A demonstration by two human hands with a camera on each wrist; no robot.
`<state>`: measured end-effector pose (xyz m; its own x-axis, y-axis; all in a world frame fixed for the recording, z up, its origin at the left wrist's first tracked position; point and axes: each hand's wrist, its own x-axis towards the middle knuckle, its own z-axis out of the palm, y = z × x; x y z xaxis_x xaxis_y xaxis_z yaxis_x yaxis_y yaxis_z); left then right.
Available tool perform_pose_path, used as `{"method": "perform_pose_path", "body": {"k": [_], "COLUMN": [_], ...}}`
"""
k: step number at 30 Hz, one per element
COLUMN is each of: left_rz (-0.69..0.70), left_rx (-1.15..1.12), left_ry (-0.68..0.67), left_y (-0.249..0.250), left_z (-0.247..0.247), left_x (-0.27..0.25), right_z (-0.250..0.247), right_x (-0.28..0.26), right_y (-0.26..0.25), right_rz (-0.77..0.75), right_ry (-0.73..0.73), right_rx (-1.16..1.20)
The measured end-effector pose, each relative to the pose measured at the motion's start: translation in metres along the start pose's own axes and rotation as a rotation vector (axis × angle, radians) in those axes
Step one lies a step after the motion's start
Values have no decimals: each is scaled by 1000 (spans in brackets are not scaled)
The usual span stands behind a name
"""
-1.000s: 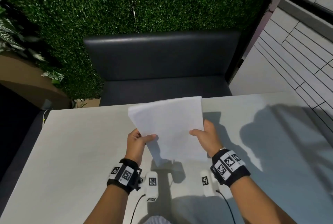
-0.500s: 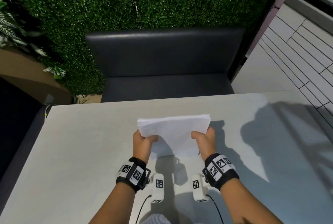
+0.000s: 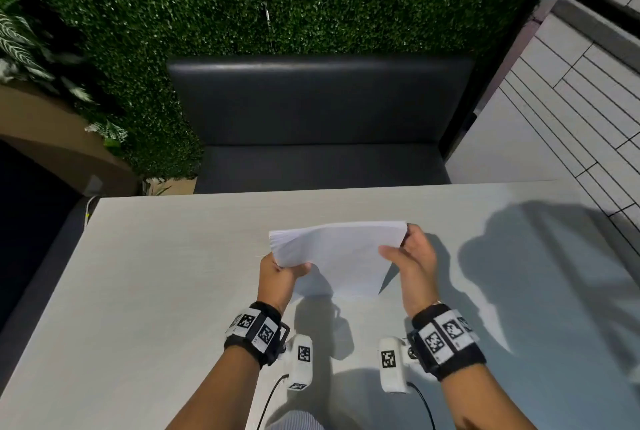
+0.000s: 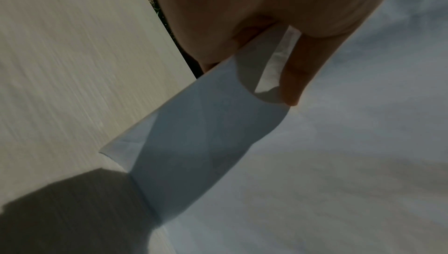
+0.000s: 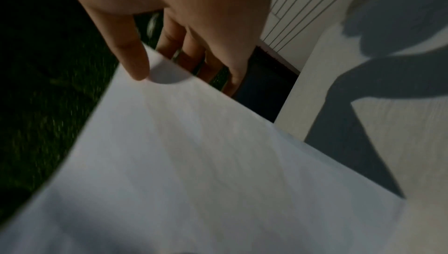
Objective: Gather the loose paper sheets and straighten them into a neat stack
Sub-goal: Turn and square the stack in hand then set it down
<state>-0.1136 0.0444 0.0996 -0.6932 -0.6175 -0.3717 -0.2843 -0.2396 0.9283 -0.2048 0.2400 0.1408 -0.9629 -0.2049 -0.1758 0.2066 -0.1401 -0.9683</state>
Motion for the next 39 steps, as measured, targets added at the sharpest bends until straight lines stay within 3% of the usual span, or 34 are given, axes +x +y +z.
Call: {"method": "perform_pose_path", "body": {"k": [5,17,20,22,23,26,28,31,39], "left_rz": [0,33,25,18,22,98,153,150,143], "left_rx": [5,0,7,21,16,10,41,89,133], "left_ry": [7,5,4,2,1,3,8,28,36], "left_y": [-1,5,3,2,1,3,2,-1,-4], "left_z": [1,2,2,1,1,3,3,2,3], "left_x": [1,-4,-2,-1,-1,-5,-5,-1,2], "right_z": [-14,-15,1,25,41,85,103,115,121], "right_x": [7,10,1,-8,-12,-16,-14,-9,-8], "right_y": [-14,-18,-40,-59,-64,-63,-52,-44,-39], "right_rz": [-104,-95,-438,-769,-845,-714,-634,-610,-617], "right_ry": [50,27,141,50,-62,-466,-624,-667,-621], "right_rx": [67,-98,-390,-633,-778,-1195,-1347,-1315,-1207]}}
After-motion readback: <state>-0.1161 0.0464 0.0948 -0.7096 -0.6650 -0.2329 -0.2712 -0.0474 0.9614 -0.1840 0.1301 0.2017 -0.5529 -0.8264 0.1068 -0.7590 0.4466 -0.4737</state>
